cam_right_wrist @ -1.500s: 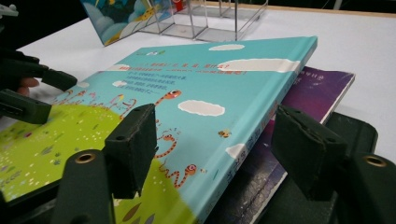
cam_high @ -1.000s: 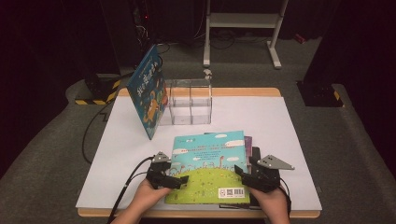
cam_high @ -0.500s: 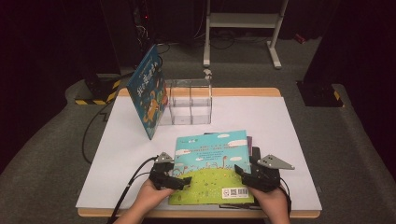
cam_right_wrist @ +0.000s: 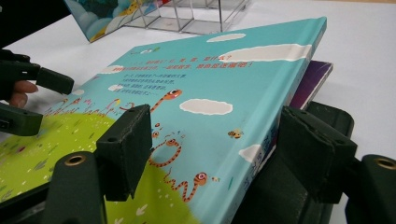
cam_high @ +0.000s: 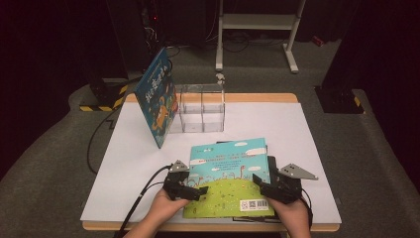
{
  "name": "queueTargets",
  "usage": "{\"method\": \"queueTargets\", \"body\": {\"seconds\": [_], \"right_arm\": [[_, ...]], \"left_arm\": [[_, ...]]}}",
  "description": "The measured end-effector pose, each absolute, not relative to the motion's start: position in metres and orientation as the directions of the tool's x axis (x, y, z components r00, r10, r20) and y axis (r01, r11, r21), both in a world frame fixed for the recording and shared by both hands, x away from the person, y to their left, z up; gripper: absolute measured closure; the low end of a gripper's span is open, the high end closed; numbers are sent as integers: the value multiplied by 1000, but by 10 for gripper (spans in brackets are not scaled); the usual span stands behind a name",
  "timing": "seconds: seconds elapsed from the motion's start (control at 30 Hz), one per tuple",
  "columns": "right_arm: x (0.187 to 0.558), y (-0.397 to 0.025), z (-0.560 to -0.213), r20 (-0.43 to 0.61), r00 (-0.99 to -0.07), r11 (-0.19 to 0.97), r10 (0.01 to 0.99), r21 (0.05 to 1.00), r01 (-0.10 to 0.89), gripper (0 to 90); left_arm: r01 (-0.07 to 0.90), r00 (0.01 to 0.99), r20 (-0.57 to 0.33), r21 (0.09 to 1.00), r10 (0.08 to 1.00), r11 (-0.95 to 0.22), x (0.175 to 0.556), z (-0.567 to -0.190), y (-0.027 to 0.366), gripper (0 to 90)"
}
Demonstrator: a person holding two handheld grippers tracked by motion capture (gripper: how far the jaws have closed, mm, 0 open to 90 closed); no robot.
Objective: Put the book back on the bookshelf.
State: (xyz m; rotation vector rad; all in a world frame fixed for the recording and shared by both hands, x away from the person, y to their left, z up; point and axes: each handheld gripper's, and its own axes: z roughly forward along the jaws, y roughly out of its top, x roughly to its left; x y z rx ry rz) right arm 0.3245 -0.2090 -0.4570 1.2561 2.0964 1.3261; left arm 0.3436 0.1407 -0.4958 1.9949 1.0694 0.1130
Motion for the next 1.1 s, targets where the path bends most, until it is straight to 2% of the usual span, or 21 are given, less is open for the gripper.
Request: {"method": "queueTargets", "body": {"seconds": [0.63,0.83,1.1], "right_arm": [[329,-214,-458,216,-503,109,837,835,539,148],[331,-214,-459,241,-508,105,827,821,561,143],[332,-214,-461,238,-502,134,831,792,596,181]], "left_arm": [[633,642,-317,732,698,-250,346,-497,133,4],[623,652,-319,742,688,-247,346,-497,132,5],[613,644,-296,751,705,-245,341,-499,137,35]]}}
